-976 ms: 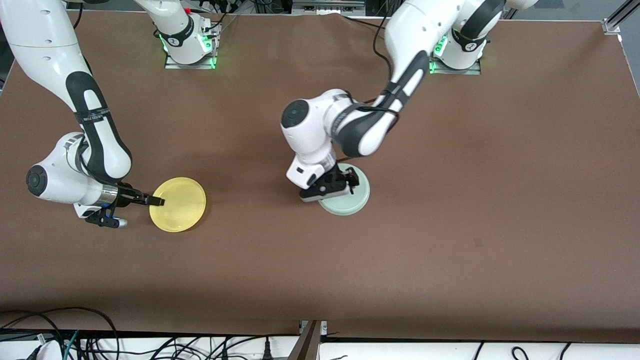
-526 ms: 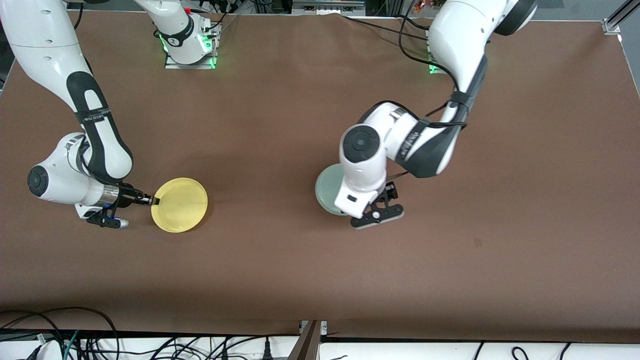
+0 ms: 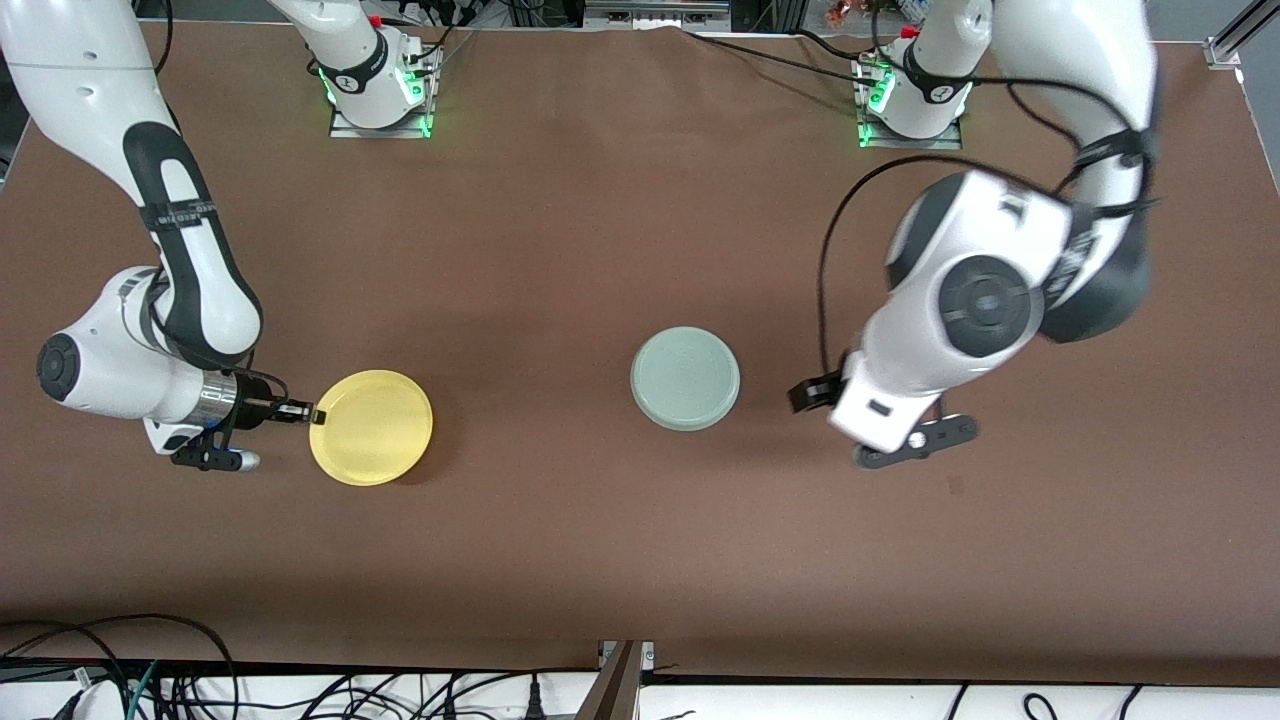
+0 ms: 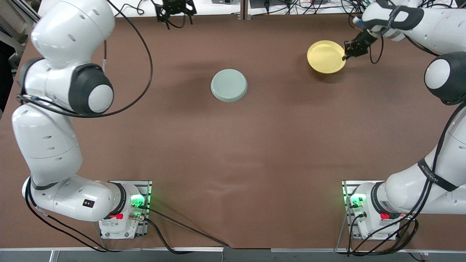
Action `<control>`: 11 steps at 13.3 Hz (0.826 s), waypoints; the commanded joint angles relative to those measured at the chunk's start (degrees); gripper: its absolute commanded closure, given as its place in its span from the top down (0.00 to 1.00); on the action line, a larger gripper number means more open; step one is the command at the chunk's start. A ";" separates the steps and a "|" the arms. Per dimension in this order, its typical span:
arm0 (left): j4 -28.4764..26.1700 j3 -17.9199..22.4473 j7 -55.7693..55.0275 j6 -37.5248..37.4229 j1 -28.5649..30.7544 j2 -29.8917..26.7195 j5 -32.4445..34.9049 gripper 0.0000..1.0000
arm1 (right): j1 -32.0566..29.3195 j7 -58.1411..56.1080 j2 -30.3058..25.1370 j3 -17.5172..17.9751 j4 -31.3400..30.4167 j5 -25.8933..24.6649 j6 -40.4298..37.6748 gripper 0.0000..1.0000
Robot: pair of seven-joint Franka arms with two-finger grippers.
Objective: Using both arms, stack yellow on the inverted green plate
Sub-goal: 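Carry the yellow plate with the right gripper onto the green plate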
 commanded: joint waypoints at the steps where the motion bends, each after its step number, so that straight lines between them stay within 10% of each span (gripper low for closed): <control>1: -2.18 -0.65 7.07 -6.41 2.36 -6.53 -1.49 1.00 | 0.50 4.08 -0.68 6.18 4.08 1.02 -4.26 0.00; 6: -7.54 3.19 19.90 -19.86 4.65 -16.30 -1.31 1.00 | 13.57 24.47 0.81 8.93 3.65 0.84 2.31 0.00; 11: -27.45 15.23 36.08 -6.64 4.74 -31.05 -1.58 1.00 | 27.03 40.22 5.46 8.93 3.91 0.84 15.67 0.00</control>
